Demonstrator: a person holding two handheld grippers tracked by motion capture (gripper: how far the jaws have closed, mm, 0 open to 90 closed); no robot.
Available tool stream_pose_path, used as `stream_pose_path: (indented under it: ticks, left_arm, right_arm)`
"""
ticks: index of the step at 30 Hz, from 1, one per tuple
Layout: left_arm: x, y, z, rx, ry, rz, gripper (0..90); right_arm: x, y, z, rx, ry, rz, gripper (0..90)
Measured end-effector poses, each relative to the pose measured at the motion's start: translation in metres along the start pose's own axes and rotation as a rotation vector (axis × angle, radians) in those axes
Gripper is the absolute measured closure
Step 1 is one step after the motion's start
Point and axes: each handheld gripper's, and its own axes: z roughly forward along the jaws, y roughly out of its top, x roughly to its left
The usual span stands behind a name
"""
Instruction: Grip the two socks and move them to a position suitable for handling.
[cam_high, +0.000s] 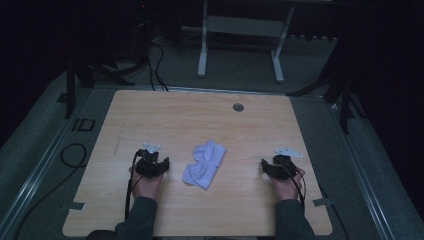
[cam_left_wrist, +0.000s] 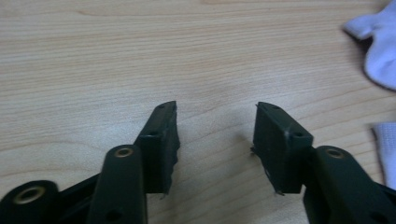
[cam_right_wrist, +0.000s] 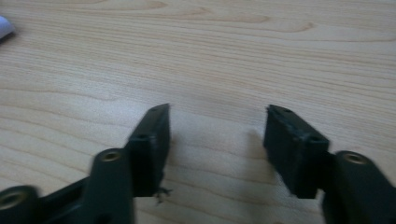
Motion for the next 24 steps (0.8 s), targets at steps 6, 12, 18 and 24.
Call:
stream_pose_path:
  ticks: [6,12,18,24]
  left_arm:
    - [0.006,0.001,0.0,-0.003,-0.038,-0.019,54.2]
    - [0.008,0.003,-0.003,-0.01,-0.039,-0.011,57.4]
    - [0.006,0.004,-0.006,-0.023,-0.028,0.018,58.8]
    - [0.008,0.005,-0.007,-0.025,-0.036,0.02,59.3]
  right_arm:
    - [0.0,0.0,-0.003,-0.001,0.035,0.021,54.5]
    - [0.006,0.001,-0.006,-0.004,0.071,-0.004,57.7]
    - [0.01,0.002,-0.009,-0.001,0.086,-0.036,67.5]
    - [0.015,0.004,-0.01,0.005,0.099,-0.07,85.3]
